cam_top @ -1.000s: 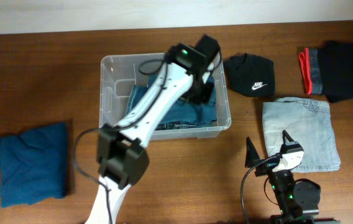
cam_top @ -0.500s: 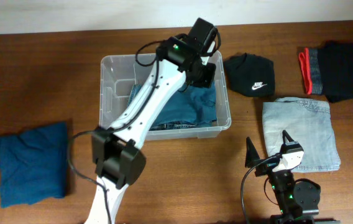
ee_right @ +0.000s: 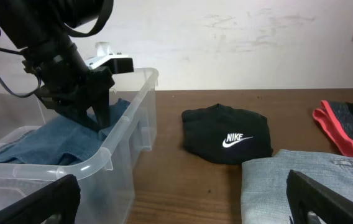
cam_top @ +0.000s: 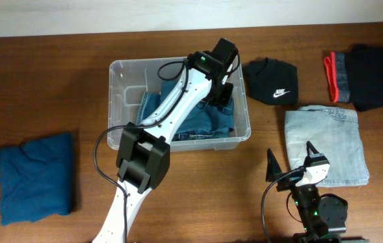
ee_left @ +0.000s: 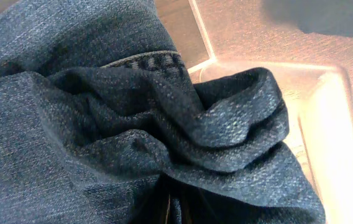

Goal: Pack container

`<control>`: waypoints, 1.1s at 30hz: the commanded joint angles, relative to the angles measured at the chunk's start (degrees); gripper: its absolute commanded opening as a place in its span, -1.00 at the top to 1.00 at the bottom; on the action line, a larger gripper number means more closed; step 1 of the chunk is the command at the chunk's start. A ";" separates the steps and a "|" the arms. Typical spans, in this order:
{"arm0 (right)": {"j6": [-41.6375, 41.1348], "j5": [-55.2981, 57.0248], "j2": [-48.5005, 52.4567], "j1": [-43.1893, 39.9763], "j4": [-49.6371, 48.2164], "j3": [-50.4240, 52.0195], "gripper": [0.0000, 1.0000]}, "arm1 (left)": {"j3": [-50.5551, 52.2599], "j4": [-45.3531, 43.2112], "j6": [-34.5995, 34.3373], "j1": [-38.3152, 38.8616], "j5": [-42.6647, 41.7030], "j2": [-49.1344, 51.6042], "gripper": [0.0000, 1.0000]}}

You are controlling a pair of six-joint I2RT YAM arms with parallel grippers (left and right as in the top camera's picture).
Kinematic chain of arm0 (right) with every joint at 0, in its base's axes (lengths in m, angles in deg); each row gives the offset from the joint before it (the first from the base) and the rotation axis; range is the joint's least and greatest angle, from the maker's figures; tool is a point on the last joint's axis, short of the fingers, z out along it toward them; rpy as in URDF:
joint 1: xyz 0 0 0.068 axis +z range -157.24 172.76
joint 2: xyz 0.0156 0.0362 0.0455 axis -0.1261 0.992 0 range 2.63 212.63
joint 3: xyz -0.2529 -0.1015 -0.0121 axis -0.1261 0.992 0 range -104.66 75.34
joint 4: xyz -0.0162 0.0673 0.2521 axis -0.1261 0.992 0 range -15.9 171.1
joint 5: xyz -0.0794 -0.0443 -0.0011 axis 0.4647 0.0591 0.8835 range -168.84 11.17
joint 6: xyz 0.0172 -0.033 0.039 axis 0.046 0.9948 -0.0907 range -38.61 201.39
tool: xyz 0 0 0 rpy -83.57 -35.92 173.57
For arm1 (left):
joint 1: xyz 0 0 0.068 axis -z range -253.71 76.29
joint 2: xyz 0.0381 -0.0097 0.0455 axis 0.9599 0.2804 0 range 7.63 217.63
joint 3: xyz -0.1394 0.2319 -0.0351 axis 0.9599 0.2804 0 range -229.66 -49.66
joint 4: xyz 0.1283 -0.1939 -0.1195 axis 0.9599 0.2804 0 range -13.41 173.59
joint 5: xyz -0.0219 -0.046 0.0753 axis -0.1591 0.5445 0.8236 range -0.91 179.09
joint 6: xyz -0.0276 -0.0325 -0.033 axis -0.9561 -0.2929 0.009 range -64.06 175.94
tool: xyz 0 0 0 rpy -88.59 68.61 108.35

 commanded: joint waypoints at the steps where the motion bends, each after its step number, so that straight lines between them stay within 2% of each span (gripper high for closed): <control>1: 0.42 0.52 -0.44 -0.37 0.22 0.42 -0.97 | -2.58 1.33 -0.04 -0.09 0.42 -0.61 0.81; 3: 0.42 0.52 -0.44 -0.37 0.22 0.42 -0.97 | -4.59 2.38 0.57 -0.15 0.46 -2.14 0.70; 6: 0.42 0.52 -0.44 -0.37 0.22 0.42 -0.97 | -8.57 5.46 1.33 -0.20 0.55 -4.94 0.24; 8: 0.42 0.52 -0.44 -0.37 0.22 0.42 -0.97 | -10.99 8.04 1.38 -0.20 1.62 -6.88 -0.01; 11: 0.42 0.55 -0.44 -0.37 0.22 0.42 -0.97 | -13.42 11.82 1.36 -0.20 6.93 -10.01 -0.34; 14: 0.42 0.55 -0.44 -0.37 0.22 0.42 -0.97 | -13.75 14.64 1.38 -0.90 11.78 -13.68 -0.93; 15: 0.42 0.52 -0.44 -0.37 0.22 0.42 -0.96 | -13.73 15.50 1.36 -1.29 12.72 -14.88 -0.99; 27: 0.42 0.52 -0.44 -0.37 0.22 0.42 -0.97 | -13.73 28.20 0.37 -11.78 22.01 -27.85 -0.99; 33: 0.42 0.52 -0.44 -0.37 0.22 0.42 -0.97 | -13.70 28.70 0.04 -15.47 23.19 -30.75 -0.99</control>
